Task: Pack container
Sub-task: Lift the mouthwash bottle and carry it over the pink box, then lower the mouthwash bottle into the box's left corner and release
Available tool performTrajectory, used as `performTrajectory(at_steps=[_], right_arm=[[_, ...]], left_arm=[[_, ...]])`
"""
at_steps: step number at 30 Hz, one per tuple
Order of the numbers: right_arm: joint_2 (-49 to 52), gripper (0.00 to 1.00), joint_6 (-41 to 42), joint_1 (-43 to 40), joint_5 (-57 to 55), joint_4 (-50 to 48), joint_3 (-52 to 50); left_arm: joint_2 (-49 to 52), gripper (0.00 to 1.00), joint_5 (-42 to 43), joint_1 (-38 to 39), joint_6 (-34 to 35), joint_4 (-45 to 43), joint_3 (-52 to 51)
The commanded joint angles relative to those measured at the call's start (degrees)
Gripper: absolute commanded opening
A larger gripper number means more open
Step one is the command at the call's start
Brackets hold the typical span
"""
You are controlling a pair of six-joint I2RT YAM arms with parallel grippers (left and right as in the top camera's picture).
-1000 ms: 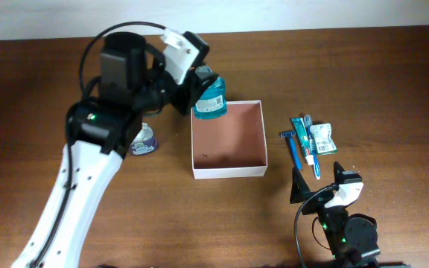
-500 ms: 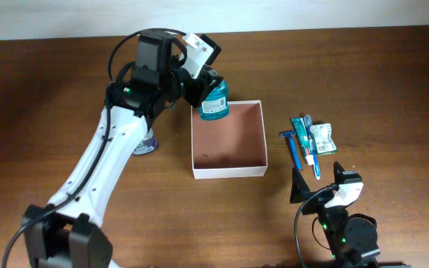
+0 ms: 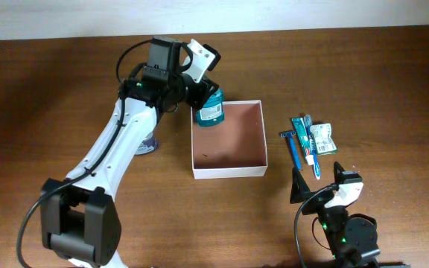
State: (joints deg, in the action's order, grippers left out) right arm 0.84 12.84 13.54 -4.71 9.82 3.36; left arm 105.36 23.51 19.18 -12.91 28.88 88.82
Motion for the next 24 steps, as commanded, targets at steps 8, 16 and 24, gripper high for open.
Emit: performTrajectory(at_steps=[8, 16, 24], right_arm=[[-0.5, 0.98, -0.6, -0.4, -0.5, 0.0, -0.5], [-0.5, 0.98, -0.6, -0.4, -0.5, 0.0, -0.5], [-0.5, 0.98, -0.6, -0.4, -0.5, 0.0, -0.5]], left_arm=[[2.9, 0.13, -3.2, 0.1, -0.9, 0.5, 1.9], [3.0, 0.2, -3.4, 0.1, -0.9, 0.7, 1.9], [3.0, 0.48, -3.4, 0.1, -0.9, 1.9, 1.6]])
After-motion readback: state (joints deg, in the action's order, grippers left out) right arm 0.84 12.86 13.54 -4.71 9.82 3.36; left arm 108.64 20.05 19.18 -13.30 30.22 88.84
